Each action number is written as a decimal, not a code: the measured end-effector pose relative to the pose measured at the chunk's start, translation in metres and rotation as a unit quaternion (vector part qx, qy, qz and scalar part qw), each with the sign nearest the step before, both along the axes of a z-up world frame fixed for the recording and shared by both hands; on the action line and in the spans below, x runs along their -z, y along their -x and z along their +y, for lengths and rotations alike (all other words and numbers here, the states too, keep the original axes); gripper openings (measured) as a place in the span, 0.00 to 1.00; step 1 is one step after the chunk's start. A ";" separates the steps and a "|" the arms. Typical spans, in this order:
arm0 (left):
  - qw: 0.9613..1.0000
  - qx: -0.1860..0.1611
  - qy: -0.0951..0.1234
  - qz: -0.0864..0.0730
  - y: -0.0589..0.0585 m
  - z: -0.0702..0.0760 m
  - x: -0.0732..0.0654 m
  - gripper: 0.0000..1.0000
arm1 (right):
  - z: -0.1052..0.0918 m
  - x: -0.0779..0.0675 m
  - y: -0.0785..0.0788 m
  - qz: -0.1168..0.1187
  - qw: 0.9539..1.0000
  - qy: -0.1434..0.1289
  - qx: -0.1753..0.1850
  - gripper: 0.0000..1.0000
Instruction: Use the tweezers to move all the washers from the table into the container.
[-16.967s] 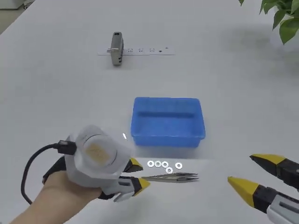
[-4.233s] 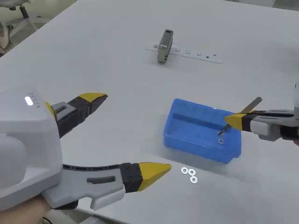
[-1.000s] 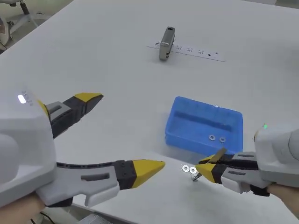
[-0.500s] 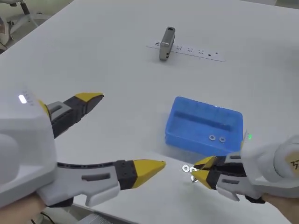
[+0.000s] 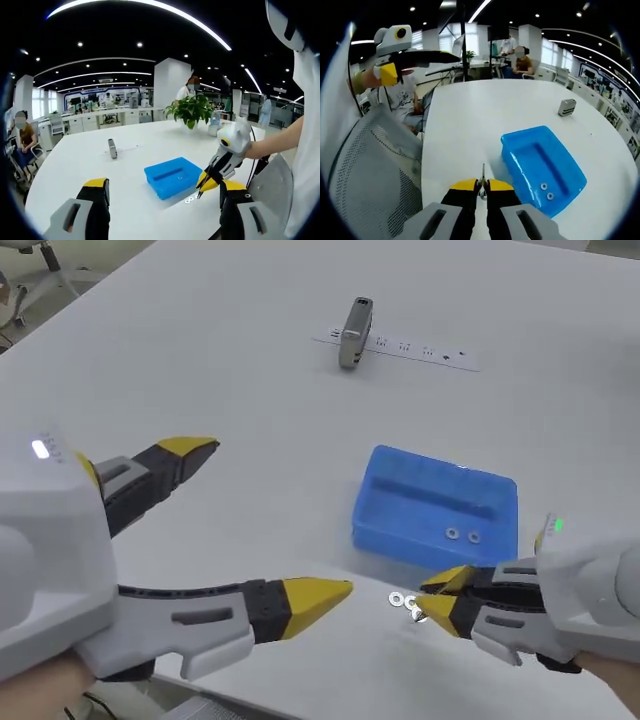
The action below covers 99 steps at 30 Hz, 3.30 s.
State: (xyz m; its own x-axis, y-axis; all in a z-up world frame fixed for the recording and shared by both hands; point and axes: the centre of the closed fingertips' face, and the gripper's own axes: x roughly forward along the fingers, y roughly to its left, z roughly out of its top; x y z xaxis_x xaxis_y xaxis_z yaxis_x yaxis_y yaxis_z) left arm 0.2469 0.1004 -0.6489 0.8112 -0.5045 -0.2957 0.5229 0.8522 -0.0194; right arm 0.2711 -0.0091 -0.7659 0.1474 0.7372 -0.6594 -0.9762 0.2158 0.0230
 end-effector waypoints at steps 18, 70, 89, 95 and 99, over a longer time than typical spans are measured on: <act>1.000 0.015 0.003 -0.005 -0.003 -0.008 0.000 0.93 | 0.004 -0.049 -0.031 -0.010 0.998 -0.044 0.040 0.03; 1.000 0.004 0.002 0.001 0.003 -0.002 0.000 0.93 | 0.012 0.010 -0.114 0.047 0.993 0.011 0.107 0.03; 1.000 0.005 0.000 0.002 0.004 0.002 0.000 0.93 | 0.005 -0.006 -0.106 0.020 0.994 -0.008 0.111 0.04; 1.000 0.007 0.004 0.001 0.003 0.000 0.000 0.93 | 0.002 -0.025 -0.096 0.010 0.993 -0.031 0.112 0.04; 1.000 0.012 0.004 0.003 0.003 -0.003 0.000 0.92 | 0.003 -0.037 -0.087 0.005 0.993 -0.046 0.112 0.04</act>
